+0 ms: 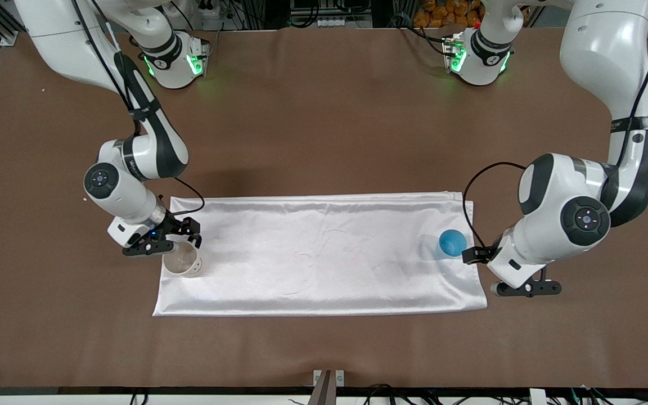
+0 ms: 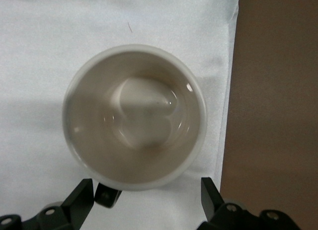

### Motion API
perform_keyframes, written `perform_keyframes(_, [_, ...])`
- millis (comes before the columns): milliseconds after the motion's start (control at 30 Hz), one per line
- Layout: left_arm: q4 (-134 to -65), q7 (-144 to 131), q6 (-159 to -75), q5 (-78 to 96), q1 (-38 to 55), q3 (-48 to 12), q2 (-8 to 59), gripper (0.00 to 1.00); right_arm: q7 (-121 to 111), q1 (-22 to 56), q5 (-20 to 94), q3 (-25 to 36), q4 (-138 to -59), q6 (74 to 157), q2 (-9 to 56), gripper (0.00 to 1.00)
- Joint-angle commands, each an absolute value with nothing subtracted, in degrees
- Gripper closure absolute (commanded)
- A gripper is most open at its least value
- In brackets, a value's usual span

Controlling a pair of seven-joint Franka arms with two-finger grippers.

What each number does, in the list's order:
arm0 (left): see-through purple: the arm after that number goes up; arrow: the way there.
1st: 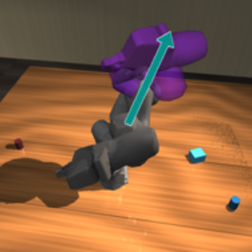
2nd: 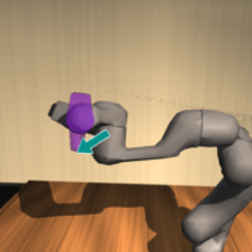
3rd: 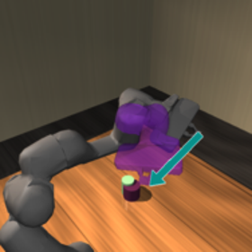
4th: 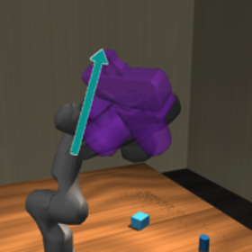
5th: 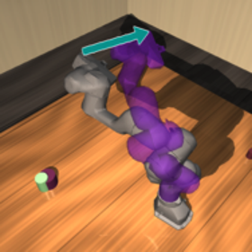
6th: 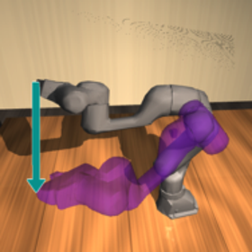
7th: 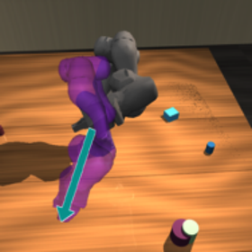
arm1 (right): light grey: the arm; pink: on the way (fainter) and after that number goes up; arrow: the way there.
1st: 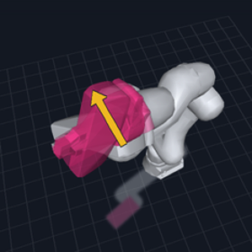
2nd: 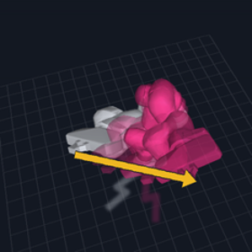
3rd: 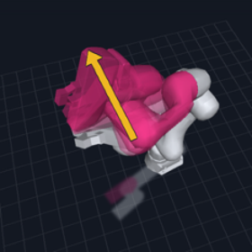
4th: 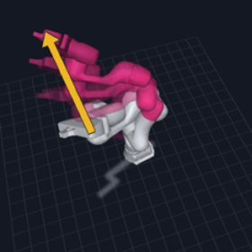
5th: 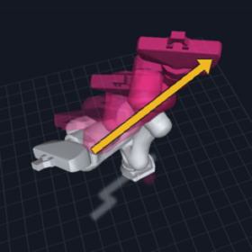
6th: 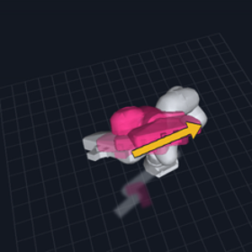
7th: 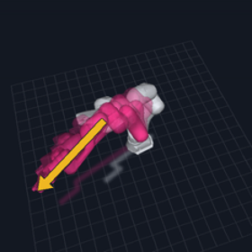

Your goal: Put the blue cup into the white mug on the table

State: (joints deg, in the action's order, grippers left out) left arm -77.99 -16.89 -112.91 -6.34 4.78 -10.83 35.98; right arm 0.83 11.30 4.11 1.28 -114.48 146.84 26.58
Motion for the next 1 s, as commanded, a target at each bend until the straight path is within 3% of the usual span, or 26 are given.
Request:
perform_keyframes(0, [-77.52, -18.02, -113.20, -7.82, 5.10, -10.46, 36.74, 0.00, 1.23, 10.63, 5.10, 0.88, -111.36, 146.60, 29.44, 0.09])
perform_keyframes(134, [-77.87, -18.11, -113.20, -7.91, 5.19, -10.46, 36.91, 0.00, 1.23, 10.63, 5.10, 0.88, -110.66, 146.60, 30.23, 0.21])
perform_keyframes(234, [-78.05, -18.19, -113.20, -7.91, 5.27, -10.46, 37.44, 0.00, 1.32, 10.81, 5.19, 0.88, -110.39, 146.60, 30.50, 0.41])
perform_keyframes(334, [-78.22, -19.60, -113.20, -8.00, 5.71, -10.46, 37.79, 0.00, 1.49, 11.16, 5.19, 0.88, -110.39, 146.60, 30.50, 0.67])
perform_keyframes(501, [-78.75, -20.48, -113.20, -8.35, 6.24, -10.46, 38.14, 0.00, 1.58, 11.69, 5.19, 0.88, -110.39, 146.60, 30.50, 1.00])
perform_keyframes(968, [-82.70, -21.53, -113.99, -8.00, 6.50, -10.72, 38.14, 0.00, 5.70, 12.91, 5.19, 0.79, -110.83, 145.81, 29.09, 1.00])
